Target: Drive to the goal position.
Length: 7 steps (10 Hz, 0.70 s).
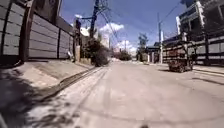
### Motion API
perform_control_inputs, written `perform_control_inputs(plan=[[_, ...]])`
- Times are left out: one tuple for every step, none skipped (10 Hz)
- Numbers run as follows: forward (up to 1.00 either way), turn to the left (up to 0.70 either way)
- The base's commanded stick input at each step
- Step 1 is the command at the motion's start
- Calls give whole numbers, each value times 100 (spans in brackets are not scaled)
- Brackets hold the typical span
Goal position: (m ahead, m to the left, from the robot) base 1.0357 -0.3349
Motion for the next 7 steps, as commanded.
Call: perform_control_inputs(plan=[[100,0],[100,0],[100,0],[100,0],[100,0],[100,0],[100,0]])
